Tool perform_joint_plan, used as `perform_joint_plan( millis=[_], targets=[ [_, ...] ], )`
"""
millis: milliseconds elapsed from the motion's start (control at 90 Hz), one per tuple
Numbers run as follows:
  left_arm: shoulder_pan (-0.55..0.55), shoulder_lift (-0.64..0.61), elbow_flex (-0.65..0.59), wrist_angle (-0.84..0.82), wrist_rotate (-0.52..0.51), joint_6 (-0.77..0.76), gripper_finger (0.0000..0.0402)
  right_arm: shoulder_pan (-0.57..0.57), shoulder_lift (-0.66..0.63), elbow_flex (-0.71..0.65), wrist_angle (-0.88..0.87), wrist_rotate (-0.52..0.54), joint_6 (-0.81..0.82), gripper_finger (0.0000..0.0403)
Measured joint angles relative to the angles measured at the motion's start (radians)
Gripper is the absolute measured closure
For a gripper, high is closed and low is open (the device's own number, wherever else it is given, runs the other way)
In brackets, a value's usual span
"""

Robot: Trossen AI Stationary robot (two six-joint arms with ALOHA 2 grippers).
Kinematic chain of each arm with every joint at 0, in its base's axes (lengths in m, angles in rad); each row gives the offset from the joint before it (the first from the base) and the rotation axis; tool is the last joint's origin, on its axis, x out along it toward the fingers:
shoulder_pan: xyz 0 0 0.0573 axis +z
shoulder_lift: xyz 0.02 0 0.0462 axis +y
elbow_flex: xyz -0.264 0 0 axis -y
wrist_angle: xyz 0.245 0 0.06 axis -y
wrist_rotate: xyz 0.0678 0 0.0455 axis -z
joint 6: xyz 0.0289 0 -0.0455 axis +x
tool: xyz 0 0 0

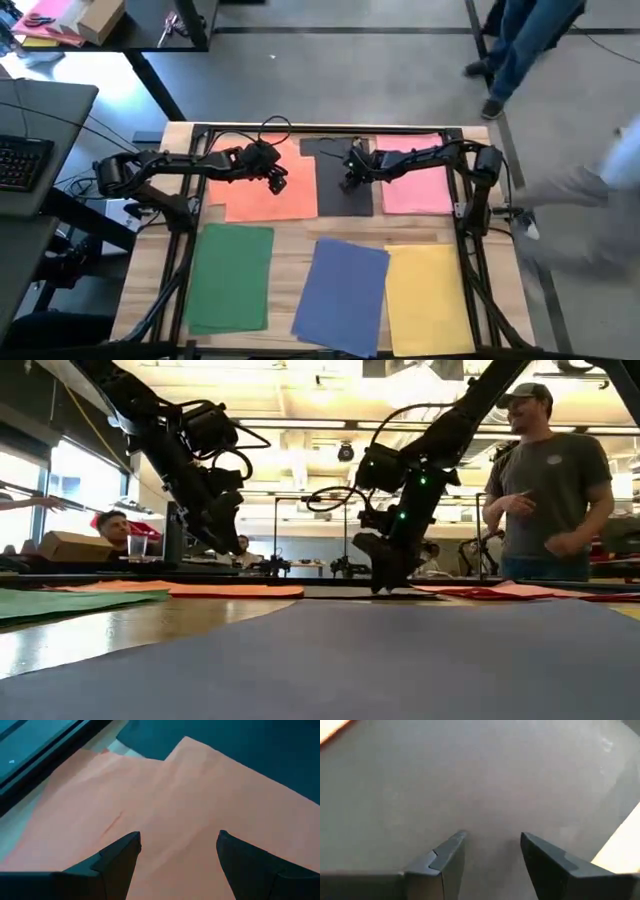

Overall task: Organize paper
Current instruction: Adjust the black papers on the top middle of the table, then adjust the blue papers on the bottom middle of the table

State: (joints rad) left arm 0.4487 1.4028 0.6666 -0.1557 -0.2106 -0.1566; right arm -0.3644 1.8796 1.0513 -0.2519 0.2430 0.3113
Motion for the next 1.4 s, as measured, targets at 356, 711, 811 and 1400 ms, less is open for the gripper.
perform_joint_plan(
  millis=[356, 711, 811, 1400],
  targets=[
    [-0.214, -0.126, 0.001, 0.003, 0.099, 0.103, 0.0154, 0.234, -0.215, 0.019, -0.177, -0.009, -0.077, 0.0227],
    [-0.714, -0.089, 0.001, 0.025, -0.015, -0.003, 0.0154, 0.706, -0.149, 0.019, -0.197, -0.028, 0.121, 0.0227],
    [-0.834, -0.042, 0.001, 0.072, -0.056, -0.079, 0.0154, 0.792, -0.103, 0.020, -0.175, -0.034, 0.206, 0.0227],
    [-1.048, 0.182, 0.001, 0.230, -0.256, -0.340, 0.0154, 0.749, 0.111, 0.162, -0.163, 0.010, 0.089, 0.0227]
  ],
)
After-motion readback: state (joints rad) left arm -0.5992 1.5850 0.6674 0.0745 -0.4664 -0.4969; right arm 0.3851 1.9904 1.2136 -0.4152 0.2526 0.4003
